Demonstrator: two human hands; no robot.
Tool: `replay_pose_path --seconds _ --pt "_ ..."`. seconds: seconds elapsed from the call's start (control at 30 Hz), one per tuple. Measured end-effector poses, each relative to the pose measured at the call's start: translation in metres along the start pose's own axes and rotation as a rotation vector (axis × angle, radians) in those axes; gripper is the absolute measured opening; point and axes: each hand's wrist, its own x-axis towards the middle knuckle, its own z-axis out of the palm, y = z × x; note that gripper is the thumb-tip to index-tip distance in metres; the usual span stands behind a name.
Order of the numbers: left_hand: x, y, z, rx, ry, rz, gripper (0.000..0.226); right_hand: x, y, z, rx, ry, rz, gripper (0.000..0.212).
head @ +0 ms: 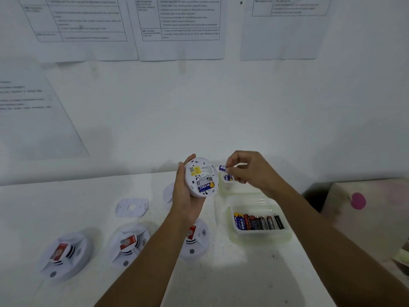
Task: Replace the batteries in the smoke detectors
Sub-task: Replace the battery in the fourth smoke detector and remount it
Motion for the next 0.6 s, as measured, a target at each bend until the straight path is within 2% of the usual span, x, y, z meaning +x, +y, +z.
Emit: replay_pose_path --seconds 0.13,0.27,0.37,0.47,0.53,0.6 --pt "-0.009 -0.003 0.005 0.017 -0.004 -0.002 0.044 -0.03 -0.004 0.027 -0.059 0.054 -0.031 0.005" --pt "-0.023 -0.006 0.01 0.032 -0.039 -0.014 0.046 -0.047 -0.004 0.047 0.008 0.159 -0.09 0.005" --pt "-0.034 -0.008 0.013 0.026 -0.06 -0.01 0.045 -0.057 -0.002 0.057 0.096 0.121 -0.086 0.012" --pt "-0.046 -0.012 0.014 0.064 -0.074 -0.004 0.044 -0.066 -0.001 0.063 0.077 0.138 -0.091 0.014" --pt "-0.054 -0.015 0.014 0.06 -0.07 0.002 0.043 -0.07 0.0 0.063 -0.029 0.209 -0.064 0.027" --pt "-0.061 -0.016 0.013 0.057 -0.057 0.017 0.042 -0.071 0.004 0.064 -0.129 0.246 -0.018 0.049"
